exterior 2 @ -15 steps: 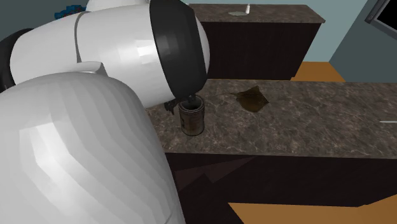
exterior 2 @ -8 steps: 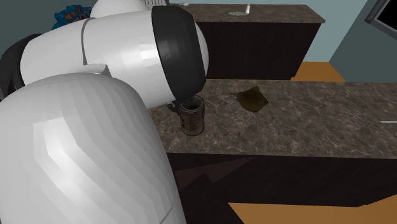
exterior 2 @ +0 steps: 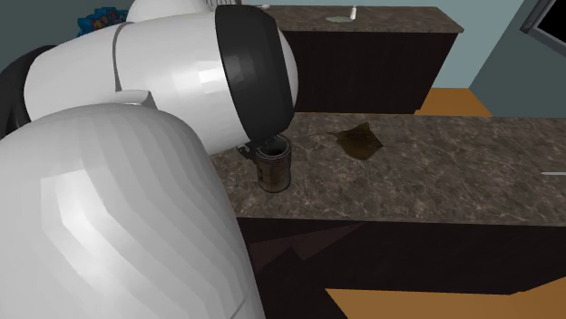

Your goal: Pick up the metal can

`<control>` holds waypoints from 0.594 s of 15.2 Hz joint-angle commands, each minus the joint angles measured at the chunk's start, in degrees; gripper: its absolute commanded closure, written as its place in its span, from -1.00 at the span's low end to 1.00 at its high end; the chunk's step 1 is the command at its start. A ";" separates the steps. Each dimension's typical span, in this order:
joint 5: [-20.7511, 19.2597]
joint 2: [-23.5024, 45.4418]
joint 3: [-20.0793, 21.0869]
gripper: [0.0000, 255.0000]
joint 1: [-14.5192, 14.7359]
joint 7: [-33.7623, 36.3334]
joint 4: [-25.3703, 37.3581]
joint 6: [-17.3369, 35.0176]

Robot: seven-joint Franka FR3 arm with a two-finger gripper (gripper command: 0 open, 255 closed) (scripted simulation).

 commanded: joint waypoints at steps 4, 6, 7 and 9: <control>-0.84 -2.84 -0.82 1.00 0.62 0.47 -0.50 -2.16; -1.21 -3.96 -1.14 1.00 0.85 0.67 -0.62 -3.15; -1.40 -4.51 -1.30 1.00 0.97 0.77 -0.66 -3.65; -1.77 -5.59 -1.61 1.00 1.19 0.98 -0.70 -4.67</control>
